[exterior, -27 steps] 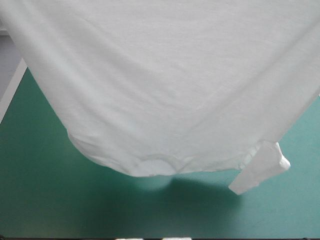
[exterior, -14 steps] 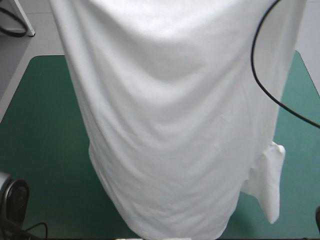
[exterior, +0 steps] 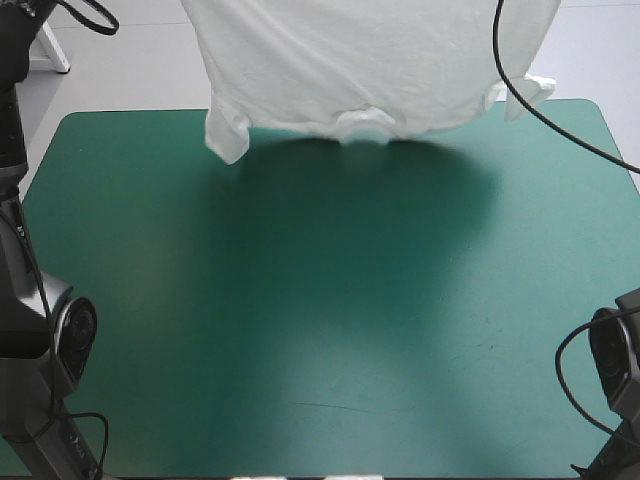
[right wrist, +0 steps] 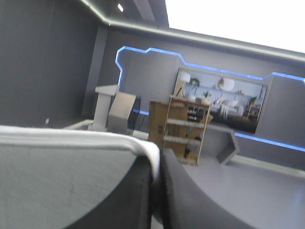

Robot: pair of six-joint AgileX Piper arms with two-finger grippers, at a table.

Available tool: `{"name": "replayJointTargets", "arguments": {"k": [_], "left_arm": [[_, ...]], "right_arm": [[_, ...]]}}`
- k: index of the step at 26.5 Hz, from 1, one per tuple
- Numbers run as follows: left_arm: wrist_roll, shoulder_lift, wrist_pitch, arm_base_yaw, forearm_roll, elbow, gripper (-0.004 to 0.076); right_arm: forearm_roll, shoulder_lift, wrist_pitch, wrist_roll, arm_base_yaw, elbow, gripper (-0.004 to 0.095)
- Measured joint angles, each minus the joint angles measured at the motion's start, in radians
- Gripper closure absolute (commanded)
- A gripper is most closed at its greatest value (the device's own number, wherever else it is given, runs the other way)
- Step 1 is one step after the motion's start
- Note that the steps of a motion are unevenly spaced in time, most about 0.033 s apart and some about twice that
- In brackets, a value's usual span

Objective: Fold the cloth

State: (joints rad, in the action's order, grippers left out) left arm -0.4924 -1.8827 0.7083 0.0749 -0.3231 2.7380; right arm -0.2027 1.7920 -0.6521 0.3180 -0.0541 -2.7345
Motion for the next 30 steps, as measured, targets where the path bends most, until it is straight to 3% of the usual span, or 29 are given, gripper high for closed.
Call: {"name": "replayJointTargets", "arguments": {"k": [7, 17, 24, 28, 30], "left_arm": [[0.098, -0.018, 0.178, 0.000, 0.078, -0.090, 0.0705], [0.067, -0.002, 0.239, 0.030, 0.069, -0.576, 0.0705], [0.034, 0.311, 0.212, 0.030, 0.074, -1.108, 0.0705], [0.015, 0.454, 0.204, 0.030, 0.078, -1.337, 0.0705], [0.012, 0.587, 0.206, 0.030, 0.113, -1.522, 0.0705]], "right_arm": [[0.010, 0.005, -0.213, -0.031, 0.000, 0.213, 0.0920], [-0.066, -0.139, -0.222, 0.060, 0.001, 0.850, 0.0920], [-0.116, -0.466, -0.129, 0.082, 0.001, 1.362, 0.0920], [-0.117, -0.568, -0.122, 0.083, 0.001, 1.547, 0.0920], [-0.121, -0.671, -0.125, 0.073, 0.001, 1.738, 0.0920]]}}
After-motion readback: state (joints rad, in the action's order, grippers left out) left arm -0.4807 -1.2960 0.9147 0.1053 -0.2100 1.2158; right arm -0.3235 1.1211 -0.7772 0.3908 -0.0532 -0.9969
